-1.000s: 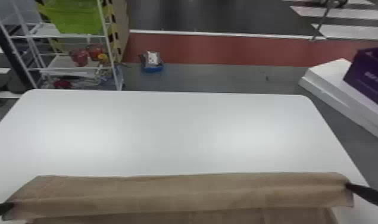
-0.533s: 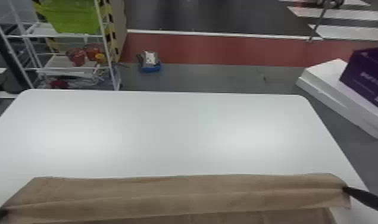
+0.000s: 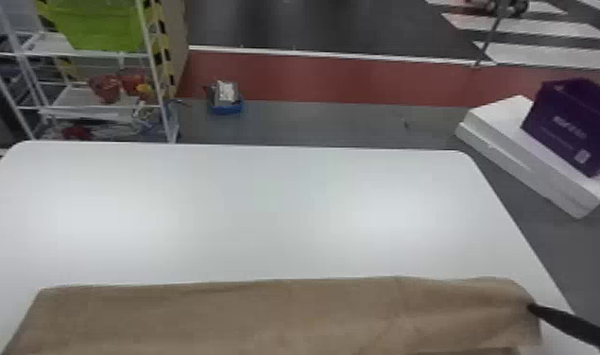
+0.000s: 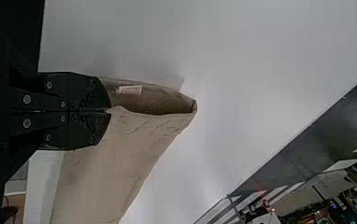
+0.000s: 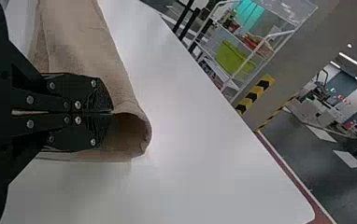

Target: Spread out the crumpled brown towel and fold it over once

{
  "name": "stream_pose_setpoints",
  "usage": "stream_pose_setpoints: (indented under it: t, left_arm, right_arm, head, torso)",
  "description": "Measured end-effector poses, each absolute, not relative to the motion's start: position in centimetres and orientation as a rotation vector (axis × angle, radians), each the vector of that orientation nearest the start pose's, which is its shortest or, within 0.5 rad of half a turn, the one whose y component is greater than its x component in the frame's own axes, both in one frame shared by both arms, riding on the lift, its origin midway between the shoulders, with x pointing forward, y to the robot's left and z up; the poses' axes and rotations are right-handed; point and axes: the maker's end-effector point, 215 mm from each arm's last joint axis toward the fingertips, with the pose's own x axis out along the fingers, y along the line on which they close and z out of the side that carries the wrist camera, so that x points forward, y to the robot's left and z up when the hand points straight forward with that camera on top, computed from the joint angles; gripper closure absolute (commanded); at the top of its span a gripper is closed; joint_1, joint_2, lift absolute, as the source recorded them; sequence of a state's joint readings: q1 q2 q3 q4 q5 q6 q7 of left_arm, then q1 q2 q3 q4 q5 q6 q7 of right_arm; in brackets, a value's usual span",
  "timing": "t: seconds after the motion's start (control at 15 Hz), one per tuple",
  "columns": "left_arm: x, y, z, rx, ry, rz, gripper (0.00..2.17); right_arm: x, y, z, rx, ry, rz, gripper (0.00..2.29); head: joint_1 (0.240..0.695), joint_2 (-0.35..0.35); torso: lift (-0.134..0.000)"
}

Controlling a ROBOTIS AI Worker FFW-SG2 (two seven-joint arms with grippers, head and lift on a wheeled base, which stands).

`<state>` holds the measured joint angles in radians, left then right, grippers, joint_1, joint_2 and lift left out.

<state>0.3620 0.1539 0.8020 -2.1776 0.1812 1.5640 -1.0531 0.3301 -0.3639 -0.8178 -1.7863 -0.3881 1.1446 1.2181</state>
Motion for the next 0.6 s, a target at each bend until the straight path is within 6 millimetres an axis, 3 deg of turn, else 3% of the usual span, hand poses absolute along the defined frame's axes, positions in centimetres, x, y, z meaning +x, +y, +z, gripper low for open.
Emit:
stream_pose_setpoints:
  t: [0.33,0.6]
  left_arm:
    - [27.4,38.4,-42.3,-0.742,0.87,-0.228,1.36]
    - [27.5,38.6,-41.5,-0.738,0.848,-0.226,1.36]
  right_arm:
    - [32.1,-44.6,-38.8,0.702,0.611,0.462,1.23]
    - [31.5,-45.8,-37.0,0.716,0.558,0.459,1.23]
  head:
    - [0.695,-0.125]
    - [0.695,-0.144]
  torso:
    - [-0.123]
    - [-0.123]
